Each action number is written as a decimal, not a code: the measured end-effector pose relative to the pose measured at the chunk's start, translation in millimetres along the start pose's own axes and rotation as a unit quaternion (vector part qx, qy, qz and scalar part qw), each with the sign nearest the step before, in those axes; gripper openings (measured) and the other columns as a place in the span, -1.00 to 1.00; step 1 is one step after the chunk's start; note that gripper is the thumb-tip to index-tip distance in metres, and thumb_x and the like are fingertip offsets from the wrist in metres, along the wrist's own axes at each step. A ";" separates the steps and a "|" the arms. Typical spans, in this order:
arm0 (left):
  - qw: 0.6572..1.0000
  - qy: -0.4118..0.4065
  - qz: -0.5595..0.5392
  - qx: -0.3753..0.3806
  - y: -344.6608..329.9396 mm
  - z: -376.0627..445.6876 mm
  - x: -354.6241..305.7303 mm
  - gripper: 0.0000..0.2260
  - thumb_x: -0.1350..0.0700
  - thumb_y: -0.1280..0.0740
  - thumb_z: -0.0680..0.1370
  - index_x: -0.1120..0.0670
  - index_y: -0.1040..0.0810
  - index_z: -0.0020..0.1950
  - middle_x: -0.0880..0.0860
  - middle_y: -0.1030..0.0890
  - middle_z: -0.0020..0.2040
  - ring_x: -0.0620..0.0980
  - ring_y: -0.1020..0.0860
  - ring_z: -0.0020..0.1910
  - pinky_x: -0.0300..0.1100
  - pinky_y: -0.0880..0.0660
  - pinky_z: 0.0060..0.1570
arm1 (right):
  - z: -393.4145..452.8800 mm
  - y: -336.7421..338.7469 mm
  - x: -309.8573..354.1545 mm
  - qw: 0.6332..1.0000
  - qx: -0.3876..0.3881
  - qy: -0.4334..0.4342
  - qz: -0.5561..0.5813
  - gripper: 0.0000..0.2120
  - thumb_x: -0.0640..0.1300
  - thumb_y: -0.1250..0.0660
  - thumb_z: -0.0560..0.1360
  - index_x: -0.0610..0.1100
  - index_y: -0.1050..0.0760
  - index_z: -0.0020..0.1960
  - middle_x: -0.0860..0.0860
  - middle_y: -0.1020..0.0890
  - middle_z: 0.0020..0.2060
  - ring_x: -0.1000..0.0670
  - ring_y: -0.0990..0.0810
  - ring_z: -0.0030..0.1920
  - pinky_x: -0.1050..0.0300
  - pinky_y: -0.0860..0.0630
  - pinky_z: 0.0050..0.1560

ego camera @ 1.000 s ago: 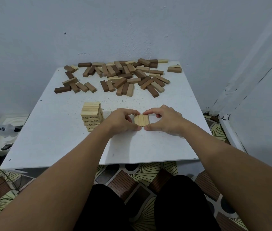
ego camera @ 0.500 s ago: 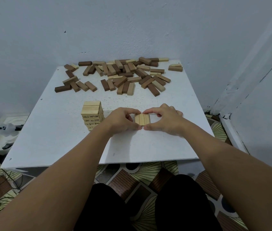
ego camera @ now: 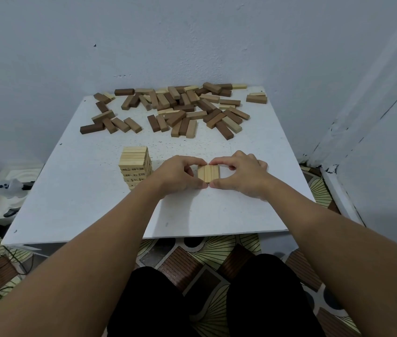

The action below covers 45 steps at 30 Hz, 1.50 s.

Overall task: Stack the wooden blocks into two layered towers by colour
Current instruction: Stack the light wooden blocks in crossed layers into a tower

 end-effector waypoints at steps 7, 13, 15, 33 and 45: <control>1.000 -0.020 0.017 -0.008 1.4 -5.1 -17.4 -0.53 -0.02 -0.59 0.47 -0.23 -0.57 0.35 0.00 -0.46 -0.20 -0.06 -0.42 -0.22 -0.19 -0.30 -0.28 | -5.6 12.4 2.7 0.999 -0.022 0.010 0.034 -0.47 0.29 -0.53 0.39 0.40 -0.50 0.33 0.17 -0.44 0.05 0.06 -0.41 0.18 -0.08 -0.21 0.23; 0.997 -0.049 0.048 -0.045 14.8 -14.7 -45.1 -0.55 0.05 -0.54 0.53 -0.18 -0.56 0.38 -0.02 -0.44 -0.26 -0.09 -0.41 -0.29 -0.21 -0.28 -0.35 | -11.4 38.6 20.5 0.998 -0.045 0.035 0.037 -0.52 0.25 -0.53 0.42 0.40 -0.50 0.31 0.18 -0.41 0.02 0.08 -0.38 0.11 -0.12 -0.23 0.30; 0.995 -0.053 0.060 -0.059 24.9 -21.4 -54.8 -0.52 0.05 -0.55 0.53 -0.18 -0.54 0.41 -0.02 -0.47 -0.24 -0.09 -0.44 -0.27 -0.20 -0.30 -0.34 | -13.0 47.1 30.9 0.997 -0.051 0.050 0.042 -0.52 0.27 -0.53 0.41 0.40 -0.51 0.29 0.19 -0.40 0.03 0.16 -0.39 0.07 -0.08 -0.20 0.29; 0.988 -0.023 0.126 -0.084 151.0 -98.5 -33.0 -0.47 -0.02 -0.57 0.50 -0.22 -0.52 0.43 -0.12 -0.47 -0.01 -0.08 -0.45 0.00 -0.09 -0.44 -0.10 | 4.9 14.1 165.8 0.985 -0.026 0.137 0.104 -0.52 0.45 -0.48 0.21 0.50 -0.51 0.11 0.17 -0.43 0.03 0.12 -0.43 0.16 -0.23 -0.35 0.38; 0.995 0.000 0.077 -0.065 157.2 -92.3 10.0 -0.45 0.02 -0.57 0.49 -0.20 -0.51 0.45 -0.17 -0.36 -0.08 -0.09 -0.39 0.02 -0.12 -0.37 -0.05 | 17.1 -11.5 174.1 0.992 -0.009 0.110 0.060 -0.53 0.31 -0.53 0.38 0.39 -0.52 0.25 0.17 -0.40 0.01 0.26 -0.30 0.03 -0.15 -0.21 0.41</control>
Point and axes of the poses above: each hand's wrist, its own z-axis towards the middle knuckle, its own y-axis out of the back of the hand, x = y × z, the point moved 6 cm from there along z, towards the middle knuckle
